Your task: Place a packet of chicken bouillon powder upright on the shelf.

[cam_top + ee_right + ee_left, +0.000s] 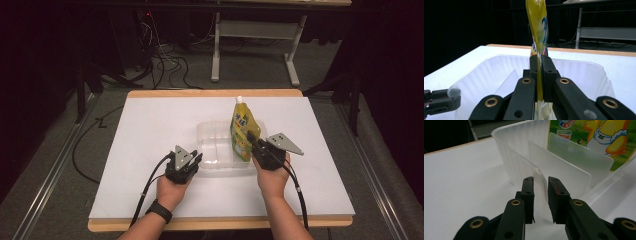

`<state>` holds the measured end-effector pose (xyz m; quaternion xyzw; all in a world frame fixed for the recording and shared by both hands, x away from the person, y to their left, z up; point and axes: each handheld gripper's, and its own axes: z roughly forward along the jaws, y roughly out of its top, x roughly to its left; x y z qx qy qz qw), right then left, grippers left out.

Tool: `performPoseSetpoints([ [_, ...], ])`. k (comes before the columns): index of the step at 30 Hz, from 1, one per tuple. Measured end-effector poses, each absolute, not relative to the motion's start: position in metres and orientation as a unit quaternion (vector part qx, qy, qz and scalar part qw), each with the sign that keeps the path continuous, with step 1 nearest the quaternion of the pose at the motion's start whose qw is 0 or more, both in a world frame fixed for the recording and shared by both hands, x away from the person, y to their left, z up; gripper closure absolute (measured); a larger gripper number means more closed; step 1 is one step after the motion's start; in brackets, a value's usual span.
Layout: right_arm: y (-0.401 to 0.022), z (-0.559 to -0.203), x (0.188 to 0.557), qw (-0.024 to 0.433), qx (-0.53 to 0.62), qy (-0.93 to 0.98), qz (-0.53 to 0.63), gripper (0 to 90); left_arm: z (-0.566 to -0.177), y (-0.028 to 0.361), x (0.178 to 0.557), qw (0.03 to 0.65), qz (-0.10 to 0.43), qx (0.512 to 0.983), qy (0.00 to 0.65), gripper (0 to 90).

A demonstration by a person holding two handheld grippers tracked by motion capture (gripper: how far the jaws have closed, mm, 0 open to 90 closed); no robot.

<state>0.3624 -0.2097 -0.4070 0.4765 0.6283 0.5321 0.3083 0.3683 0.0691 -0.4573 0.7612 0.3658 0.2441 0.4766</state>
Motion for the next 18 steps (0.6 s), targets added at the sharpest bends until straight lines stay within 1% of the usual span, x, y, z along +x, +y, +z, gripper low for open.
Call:
performPoseSetpoints([
  [8, -0.2091, -0.4047, 0.3635, 0.309, 0.472, 0.639, 0.523, 88.7, -0.4568, 0.0696, 0.3684, 0.479, 0.246, 0.760, 0.365, 73.5],
  [14, -0.2089, -0.4043, 0.3645, 0.302, 0.470, 0.646, 0.520, 83.1, -0.4570, 0.0709, 0.3690, 0.480, 0.241, 0.759, 0.367, 70.9],
  [18, -0.2083, -0.4056, 0.3657, 0.296, 0.470, 0.651, 0.516, 75.6, -0.4566, 0.0714, 0.3692, 0.481, 0.240, 0.759, 0.367, 69.0],
])
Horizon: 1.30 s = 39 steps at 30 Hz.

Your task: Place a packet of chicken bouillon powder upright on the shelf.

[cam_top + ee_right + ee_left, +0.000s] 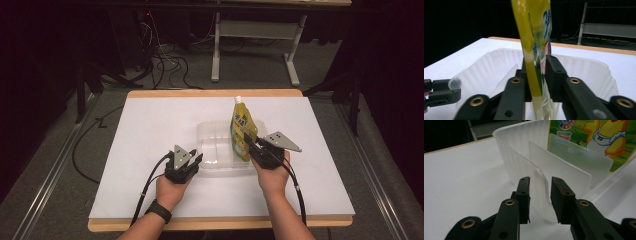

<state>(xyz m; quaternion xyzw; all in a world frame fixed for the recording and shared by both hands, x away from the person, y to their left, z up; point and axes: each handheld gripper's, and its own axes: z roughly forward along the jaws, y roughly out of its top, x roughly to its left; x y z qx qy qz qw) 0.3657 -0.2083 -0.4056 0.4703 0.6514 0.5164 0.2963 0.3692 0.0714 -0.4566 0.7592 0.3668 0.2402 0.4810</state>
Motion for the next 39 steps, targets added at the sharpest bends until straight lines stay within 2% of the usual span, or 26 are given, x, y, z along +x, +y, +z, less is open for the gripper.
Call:
performPoseSetpoints([
  [5, -0.208, -0.407, 0.367, 0.291, 0.470, 0.658, 0.511, 62.8, -0.456, 0.072, 0.370, 0.482, 0.239, 0.758, 0.368, 65.2],
  [8, -0.209, -0.407, 0.368, 0.288, 0.469, 0.662, 0.508, 58.0, -0.456, 0.073, 0.370, 0.483, 0.237, 0.757, 0.370, 62.9],
  [20, -0.217, -0.404, 0.356, 0.280, 0.440, 0.691, 0.501, 29.7, -0.443, 0.088, 0.364, 0.501, 0.206, 0.757, 0.367, 37.9],
  [31, -0.259, -0.403, 0.325, 0.287, 0.433, 0.701, 0.489, 22.2, -0.432, 0.120, 0.354, 0.471, 0.221, 0.770, 0.370, 26.9],
  [39, -0.318, -0.414, 0.302, 0.282, 0.486, 0.668, 0.488, 20.8, -0.435, 0.172, 0.333, 0.453, 0.239, 0.768, 0.385, 23.7],
])
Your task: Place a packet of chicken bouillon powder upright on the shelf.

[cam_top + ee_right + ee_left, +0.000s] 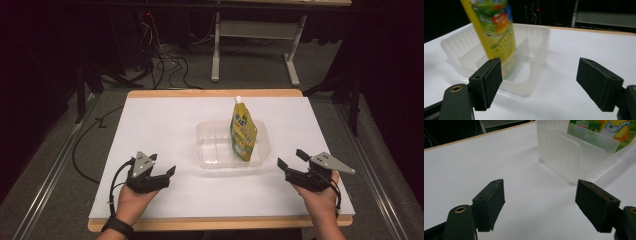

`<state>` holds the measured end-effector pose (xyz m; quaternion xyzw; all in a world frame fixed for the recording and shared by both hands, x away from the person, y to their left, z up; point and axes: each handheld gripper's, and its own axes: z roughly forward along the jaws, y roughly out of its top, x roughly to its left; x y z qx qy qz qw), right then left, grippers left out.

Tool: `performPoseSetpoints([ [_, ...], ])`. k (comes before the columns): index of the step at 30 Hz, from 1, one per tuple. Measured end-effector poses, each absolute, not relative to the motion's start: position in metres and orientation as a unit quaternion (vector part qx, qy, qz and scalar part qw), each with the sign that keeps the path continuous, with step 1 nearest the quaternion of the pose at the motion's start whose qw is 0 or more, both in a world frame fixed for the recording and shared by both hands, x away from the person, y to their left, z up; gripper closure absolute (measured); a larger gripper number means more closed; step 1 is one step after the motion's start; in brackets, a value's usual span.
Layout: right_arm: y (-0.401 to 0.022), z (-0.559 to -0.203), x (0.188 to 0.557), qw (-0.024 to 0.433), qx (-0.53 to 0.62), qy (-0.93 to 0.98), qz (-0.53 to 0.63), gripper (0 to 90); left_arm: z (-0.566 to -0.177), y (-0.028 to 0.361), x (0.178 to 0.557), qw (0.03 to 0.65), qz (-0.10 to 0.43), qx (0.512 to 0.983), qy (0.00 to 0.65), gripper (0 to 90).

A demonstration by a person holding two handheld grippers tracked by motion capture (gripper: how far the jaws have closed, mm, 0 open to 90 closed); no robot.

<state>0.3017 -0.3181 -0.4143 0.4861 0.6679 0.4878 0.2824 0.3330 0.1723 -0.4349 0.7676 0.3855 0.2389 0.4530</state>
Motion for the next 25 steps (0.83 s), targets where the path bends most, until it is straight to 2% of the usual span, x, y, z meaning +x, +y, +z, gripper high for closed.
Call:
performPoseSetpoints([
  [3, -0.337, -0.421, 0.294, 0.284, 0.498, 0.657, 0.490, 20.6, -0.444, 0.188, 0.325, 0.441, 0.246, 0.766, 0.398, 23.9],
  [7, -0.346, -0.427, 0.293, 0.295, 0.507, 0.657, 0.474, 23.1, -0.445, 0.192, 0.332, 0.459, 0.241, 0.744, 0.421, 25.4],
  [14, -0.343, -0.432, 0.296, 0.300, 0.511, 0.662, 0.459, 23.6, -0.449, 0.180, 0.336, 0.448, 0.243, 0.760, 0.402, 25.0],
  [25, -0.339, -0.433, 0.295, 0.304, 0.513, 0.663, 0.453, 23.7, -0.445, 0.189, 0.337, 0.463, 0.227, 0.748, 0.418, 24.8],
])
